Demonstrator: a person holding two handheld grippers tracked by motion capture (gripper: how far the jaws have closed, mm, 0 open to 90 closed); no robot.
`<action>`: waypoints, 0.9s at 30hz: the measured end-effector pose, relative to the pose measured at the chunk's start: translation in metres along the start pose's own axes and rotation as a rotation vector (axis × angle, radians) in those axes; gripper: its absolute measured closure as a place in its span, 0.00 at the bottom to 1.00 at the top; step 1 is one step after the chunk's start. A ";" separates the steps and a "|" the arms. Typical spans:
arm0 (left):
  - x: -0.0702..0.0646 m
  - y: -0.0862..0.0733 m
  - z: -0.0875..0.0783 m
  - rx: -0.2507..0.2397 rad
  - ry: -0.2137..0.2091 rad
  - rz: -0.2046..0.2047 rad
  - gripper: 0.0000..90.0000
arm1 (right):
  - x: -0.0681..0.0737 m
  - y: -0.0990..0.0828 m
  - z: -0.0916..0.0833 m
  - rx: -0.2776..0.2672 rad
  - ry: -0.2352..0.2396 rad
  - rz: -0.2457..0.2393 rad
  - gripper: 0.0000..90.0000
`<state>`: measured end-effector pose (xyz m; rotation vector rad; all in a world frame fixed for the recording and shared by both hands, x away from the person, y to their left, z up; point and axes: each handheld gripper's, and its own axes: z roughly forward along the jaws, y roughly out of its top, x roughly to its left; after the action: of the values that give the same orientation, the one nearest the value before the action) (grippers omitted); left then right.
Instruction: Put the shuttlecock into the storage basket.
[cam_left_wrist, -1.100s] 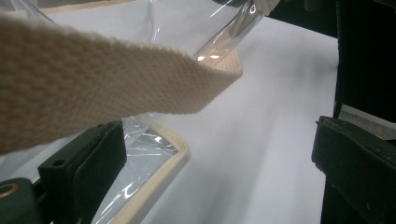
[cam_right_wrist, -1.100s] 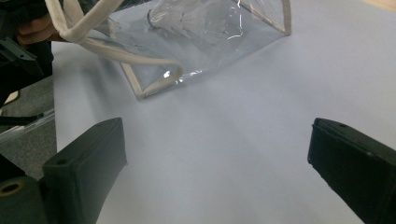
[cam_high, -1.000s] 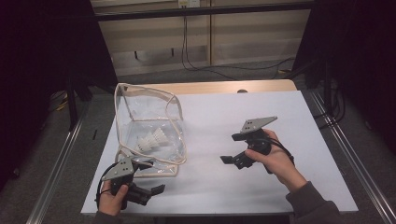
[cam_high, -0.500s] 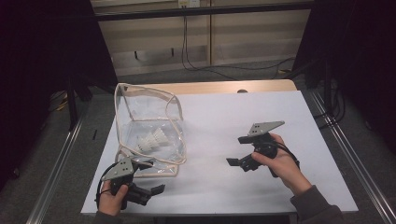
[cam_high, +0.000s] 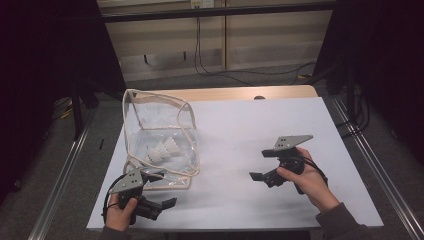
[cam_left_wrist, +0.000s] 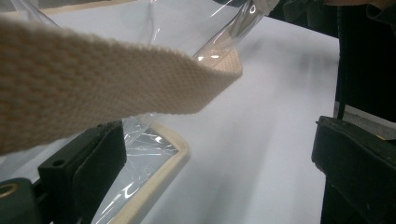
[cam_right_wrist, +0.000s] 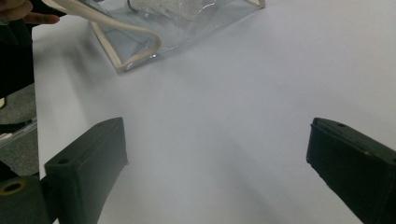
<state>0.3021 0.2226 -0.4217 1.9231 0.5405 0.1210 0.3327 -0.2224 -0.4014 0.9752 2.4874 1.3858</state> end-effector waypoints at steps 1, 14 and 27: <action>0.000 0.000 0.000 0.000 0.000 0.000 0.03 | -0.001 -0.001 -0.001 -0.001 -0.002 -0.002 0.05; 0.000 0.000 0.000 0.000 0.001 0.001 0.03 | -0.008 -0.022 -0.009 -0.003 -0.022 0.025 0.05; 0.000 0.000 0.000 0.001 0.002 0.001 0.03 | -0.012 -0.037 -0.015 -0.003 -0.034 0.045 0.05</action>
<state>0.3019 0.2223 -0.4218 1.9241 0.5405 0.1238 0.3186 -0.2539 -0.4244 1.0513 2.4525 1.3737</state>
